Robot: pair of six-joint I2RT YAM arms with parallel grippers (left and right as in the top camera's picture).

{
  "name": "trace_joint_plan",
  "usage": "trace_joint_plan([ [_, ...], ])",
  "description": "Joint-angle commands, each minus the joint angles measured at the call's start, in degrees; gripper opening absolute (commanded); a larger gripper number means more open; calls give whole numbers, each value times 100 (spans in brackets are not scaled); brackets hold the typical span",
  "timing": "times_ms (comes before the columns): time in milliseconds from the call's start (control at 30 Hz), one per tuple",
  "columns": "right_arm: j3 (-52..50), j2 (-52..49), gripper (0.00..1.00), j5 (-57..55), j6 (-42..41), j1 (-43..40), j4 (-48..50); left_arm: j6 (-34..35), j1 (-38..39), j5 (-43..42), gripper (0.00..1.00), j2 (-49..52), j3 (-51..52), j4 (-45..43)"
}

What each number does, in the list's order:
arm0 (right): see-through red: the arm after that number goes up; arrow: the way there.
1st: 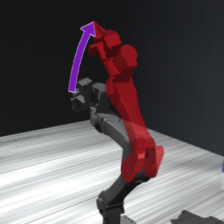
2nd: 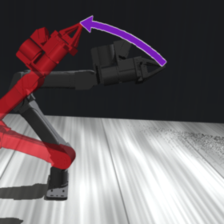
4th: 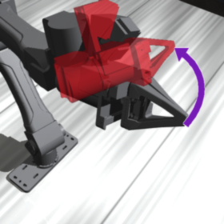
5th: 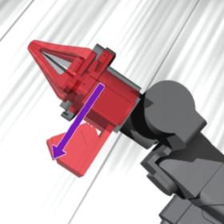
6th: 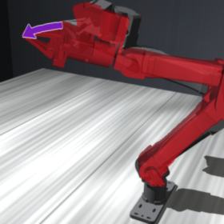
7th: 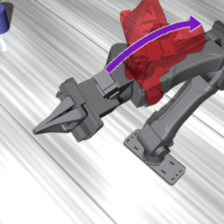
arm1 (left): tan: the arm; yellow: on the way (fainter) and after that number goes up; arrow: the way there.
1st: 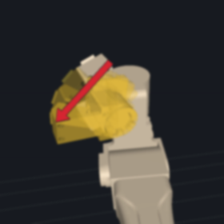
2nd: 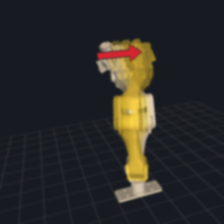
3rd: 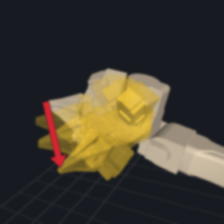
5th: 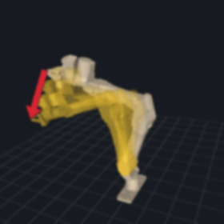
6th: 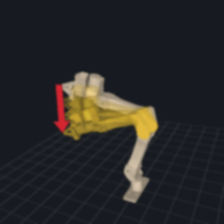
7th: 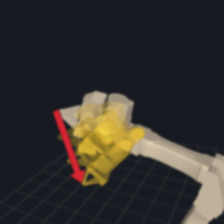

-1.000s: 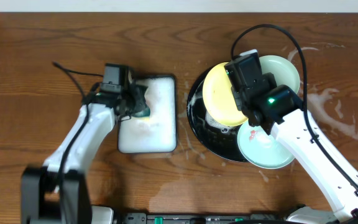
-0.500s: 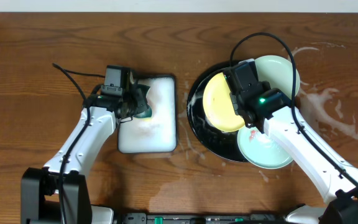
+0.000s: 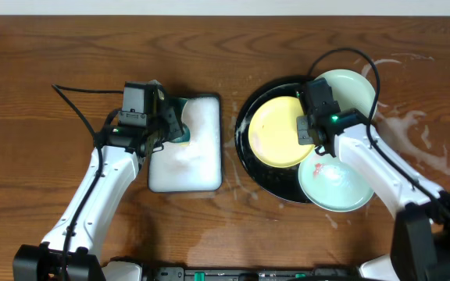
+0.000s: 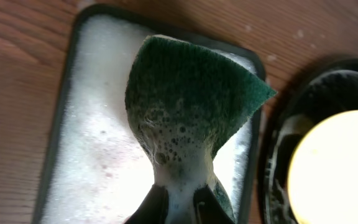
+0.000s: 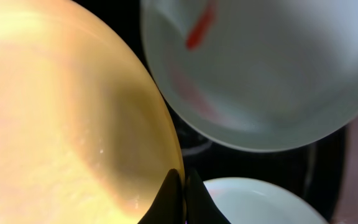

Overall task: Clean dirty plates on tray and stack at the side
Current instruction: 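Scrub the yellow plate again with the sponge in the left gripper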

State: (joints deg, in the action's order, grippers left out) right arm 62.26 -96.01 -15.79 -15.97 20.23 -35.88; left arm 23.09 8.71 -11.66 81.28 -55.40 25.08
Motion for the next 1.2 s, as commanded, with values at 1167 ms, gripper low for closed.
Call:
trace_joint_plan([
  [1167,-55,-1091,1,1005,-181,-299,343,2702,2802,866,8,2715,-44,-4148],
])
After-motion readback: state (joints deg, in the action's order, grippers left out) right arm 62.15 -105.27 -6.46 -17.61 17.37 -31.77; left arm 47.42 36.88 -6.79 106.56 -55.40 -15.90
